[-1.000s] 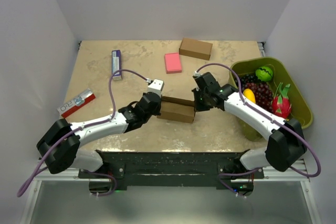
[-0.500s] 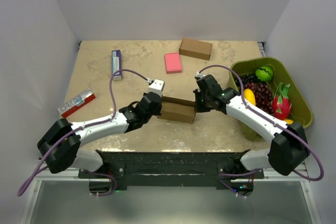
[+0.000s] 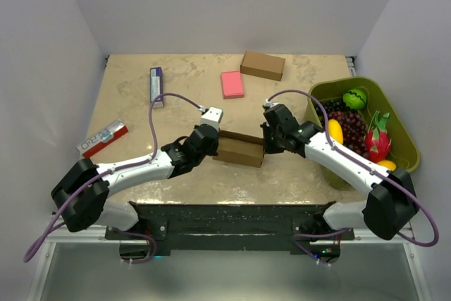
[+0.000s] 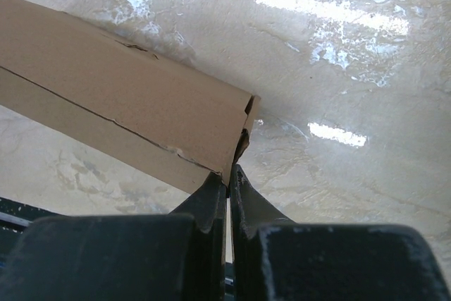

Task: Fold the paper box

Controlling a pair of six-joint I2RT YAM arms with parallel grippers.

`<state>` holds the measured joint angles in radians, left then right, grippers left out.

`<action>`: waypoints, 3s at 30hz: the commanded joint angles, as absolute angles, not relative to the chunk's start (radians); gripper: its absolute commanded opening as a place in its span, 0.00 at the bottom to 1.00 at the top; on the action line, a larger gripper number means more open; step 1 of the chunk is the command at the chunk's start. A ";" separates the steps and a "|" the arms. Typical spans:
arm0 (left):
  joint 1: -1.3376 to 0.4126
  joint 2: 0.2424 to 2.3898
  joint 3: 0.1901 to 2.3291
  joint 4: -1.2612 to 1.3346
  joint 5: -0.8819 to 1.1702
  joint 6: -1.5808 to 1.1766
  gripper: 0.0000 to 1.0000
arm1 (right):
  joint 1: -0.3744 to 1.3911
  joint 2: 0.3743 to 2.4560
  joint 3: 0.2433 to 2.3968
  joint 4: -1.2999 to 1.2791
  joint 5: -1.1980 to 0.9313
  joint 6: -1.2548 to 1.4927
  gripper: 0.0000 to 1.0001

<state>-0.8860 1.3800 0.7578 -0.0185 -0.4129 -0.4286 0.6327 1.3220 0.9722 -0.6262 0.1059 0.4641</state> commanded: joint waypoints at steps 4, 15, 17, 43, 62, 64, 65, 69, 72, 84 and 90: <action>-0.910 1.439 0.727 -0.202 -0.290 -0.460 0.00 | 0.679 1.336 0.913 -0.652 0.071 0.521 0.00; -0.911 1.439 0.732 -0.209 -0.301 -0.457 0.00 | 0.765 1.342 0.862 -0.661 0.141 0.587 0.00; -0.911 1.437 0.732 -0.209 -0.302 -0.457 0.00 | 0.765 1.328 0.858 -0.681 0.158 0.589 0.00; -0.917 1.427 0.730 -0.225 -0.319 -0.437 0.00 | 0.775 1.192 1.014 -0.781 0.227 0.600 0.52; -0.920 1.427 0.732 -0.232 -0.314 -0.442 0.00 | 0.775 1.272 1.069 -0.707 0.409 0.537 0.32; -0.920 1.430 0.732 -0.232 -0.314 -0.442 0.00 | 0.775 1.275 1.071 -0.704 0.416 0.531 0.31; -0.920 1.431 0.732 -0.233 -0.314 -0.442 0.00 | 0.775 1.276 1.069 -0.701 0.423 0.529 0.29; -0.922 1.434 0.735 -0.233 -0.313 -0.442 0.00 | 0.775 1.279 1.057 -0.681 0.434 0.515 0.24; -0.922 1.436 0.736 -0.233 -0.314 -0.442 0.00 | 0.775 1.285 1.045 -0.655 0.428 0.506 0.20; -0.923 1.439 0.736 -0.236 -0.322 -0.459 0.00 | 0.776 1.281 0.999 -0.640 0.354 0.518 0.00; -0.927 1.447 0.741 -0.229 -0.316 -0.460 0.00 | 0.796 1.250 0.957 -0.653 0.345 0.569 0.00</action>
<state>-0.9001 1.3880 0.7734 -0.0395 -0.4026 -0.4290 0.7742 1.2678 0.9909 -0.6537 0.3962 0.5198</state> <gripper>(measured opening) 0.019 0.008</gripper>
